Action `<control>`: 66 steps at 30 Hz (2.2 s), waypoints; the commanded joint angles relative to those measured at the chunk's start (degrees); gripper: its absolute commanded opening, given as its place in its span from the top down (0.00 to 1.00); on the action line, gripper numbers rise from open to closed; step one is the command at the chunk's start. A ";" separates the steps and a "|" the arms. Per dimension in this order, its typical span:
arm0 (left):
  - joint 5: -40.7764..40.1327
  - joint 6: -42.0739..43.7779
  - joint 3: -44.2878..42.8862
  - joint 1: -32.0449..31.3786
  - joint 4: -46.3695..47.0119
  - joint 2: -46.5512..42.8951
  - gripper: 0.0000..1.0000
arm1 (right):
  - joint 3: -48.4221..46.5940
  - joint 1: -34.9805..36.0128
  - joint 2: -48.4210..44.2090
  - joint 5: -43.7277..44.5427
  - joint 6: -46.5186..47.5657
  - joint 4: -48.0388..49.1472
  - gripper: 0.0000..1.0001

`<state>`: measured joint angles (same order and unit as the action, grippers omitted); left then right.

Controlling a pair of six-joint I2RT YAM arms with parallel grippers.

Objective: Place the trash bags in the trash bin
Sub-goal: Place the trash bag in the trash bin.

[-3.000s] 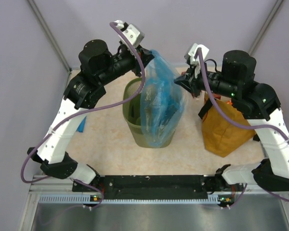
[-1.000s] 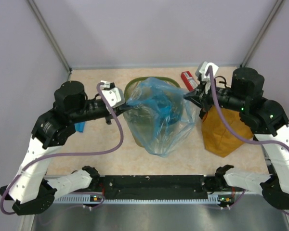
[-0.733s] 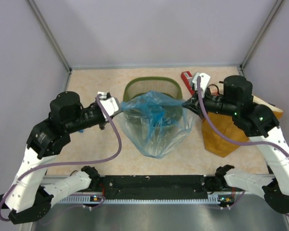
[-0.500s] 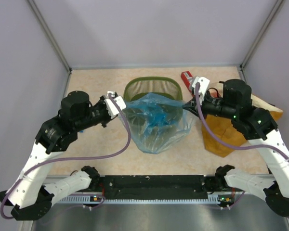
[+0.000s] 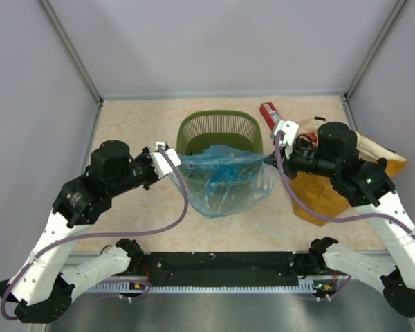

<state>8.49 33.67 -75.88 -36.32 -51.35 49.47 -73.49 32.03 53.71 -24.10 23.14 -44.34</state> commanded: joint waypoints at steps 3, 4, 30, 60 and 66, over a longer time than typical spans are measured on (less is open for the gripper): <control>0.65 1.31 3.01 0.19 1.69 -1.40 1.00 | 0.63 -0.74 -1.07 -2.17 1.12 2.15 1.00; 1.17 1.31 3.28 0.19 2.04 -1.40 1.00 | 0.55 -0.83 -0.98 -2.70 1.12 2.15 1.00; 7.42 2.10 4.34 -0.07 1.17 -1.31 0.47 | 0.55 -0.83 1.48 -5.17 1.21 -0.66 0.55; -2.16 5.88 10.75 -0.16 10.57 1.68 0.47 | 0.10 -0.83 1.39 -9.66 2.88 -6.82 0.20; -5.58 5.00 12.07 -0.16 13.90 1.68 0.46 | 2.12 -0.83 1.66 -6.58 3.58 -6.55 0.21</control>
<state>6.11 39.00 -64.36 -36.38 -43.31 51.40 -73.10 31.70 55.07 -32.88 26.09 -49.15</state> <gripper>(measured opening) 0.535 0.803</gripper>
